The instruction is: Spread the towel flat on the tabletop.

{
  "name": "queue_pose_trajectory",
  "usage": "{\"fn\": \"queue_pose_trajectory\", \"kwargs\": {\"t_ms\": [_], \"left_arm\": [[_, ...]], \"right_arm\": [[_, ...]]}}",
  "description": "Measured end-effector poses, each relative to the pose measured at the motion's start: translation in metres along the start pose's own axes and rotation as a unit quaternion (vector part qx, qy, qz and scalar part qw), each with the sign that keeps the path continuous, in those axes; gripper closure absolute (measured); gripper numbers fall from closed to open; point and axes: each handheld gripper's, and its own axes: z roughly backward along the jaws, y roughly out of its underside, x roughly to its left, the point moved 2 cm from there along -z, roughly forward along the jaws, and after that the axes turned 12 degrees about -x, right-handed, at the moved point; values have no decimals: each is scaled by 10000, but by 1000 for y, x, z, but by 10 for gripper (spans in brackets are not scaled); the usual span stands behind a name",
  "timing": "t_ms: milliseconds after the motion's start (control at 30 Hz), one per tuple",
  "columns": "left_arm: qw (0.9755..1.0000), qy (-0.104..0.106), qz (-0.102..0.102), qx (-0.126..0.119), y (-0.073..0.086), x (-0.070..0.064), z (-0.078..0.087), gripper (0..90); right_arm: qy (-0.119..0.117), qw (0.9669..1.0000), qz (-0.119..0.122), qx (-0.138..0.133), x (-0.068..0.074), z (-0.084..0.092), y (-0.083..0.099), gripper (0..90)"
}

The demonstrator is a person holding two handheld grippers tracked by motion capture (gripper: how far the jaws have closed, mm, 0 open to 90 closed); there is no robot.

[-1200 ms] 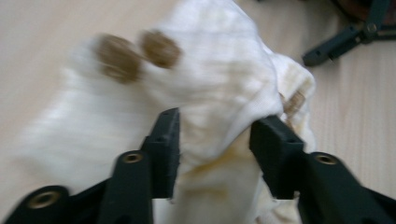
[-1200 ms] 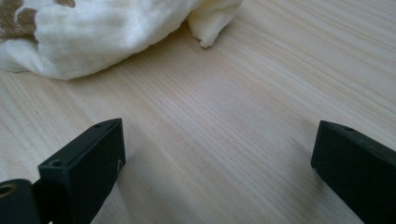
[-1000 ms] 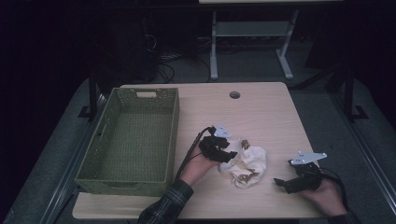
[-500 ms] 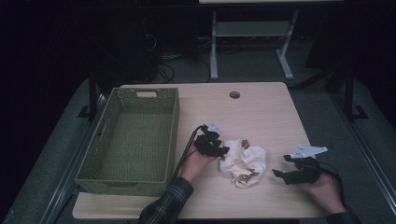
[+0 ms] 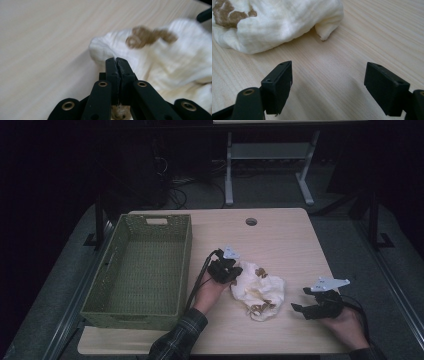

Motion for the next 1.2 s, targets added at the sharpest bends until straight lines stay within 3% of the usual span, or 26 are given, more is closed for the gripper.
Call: {"fn": "queue_pose_trajectory", "kwargs": {"t_ms": [100,133,167,300,400,600,767,867,900,933,1000,1067,1200], "left_arm": [[9998,45,-179,-113,-8,-9,2,881],[9988,175,-454,-104,-13,-23,1,880],[9988,175,-454,-104,-13,-23,1,880],[9950,598,-797,0,-13,-55,-14,878],[9917,945,-854,193,-4,-74,-29,871],[9872,1243,-842,538,16,-90,-47,848],[9871,1285,-844,446,11,-89,-40,747],[9900,1193,-735,140,-3,-80,-20,696],[9900,1193,-735,140,-3,-80,-20,696],[9908,1155,-708,13,-10,-71,-9,696],[9916,1109,-659,-60,-13,-66,-3,696],[9942,892,-559,-202,-18,-48,11,698],[9964,743,-406,-96,-13,-33,13,699]], "right_arm": [[0,10000,-2,3,0,0,0,224],[11,10000,10,-8,0,0,0,224],[11,10000,10,-8,0,0,0,224],[37,10000,-23,-39,0,1,0,224],[66,10000,-22,-65,-2,3,1,224],[141,9998,-98,-96,-6,8,3,224],[149,9998,-74,-94,-6,8,3,224],[167,9998,-82,-99,-5,9,3,224],[167,9998,-82,-99,-5,9,3,224],[173,9998,-75,-88,-6,9,3,224],[183,9997,-95,-89,-6,9,3,224],[187,9997,-86,-90,-6,10,4,224],[185,9998,-56,-87,-6,9,4,224]]}}
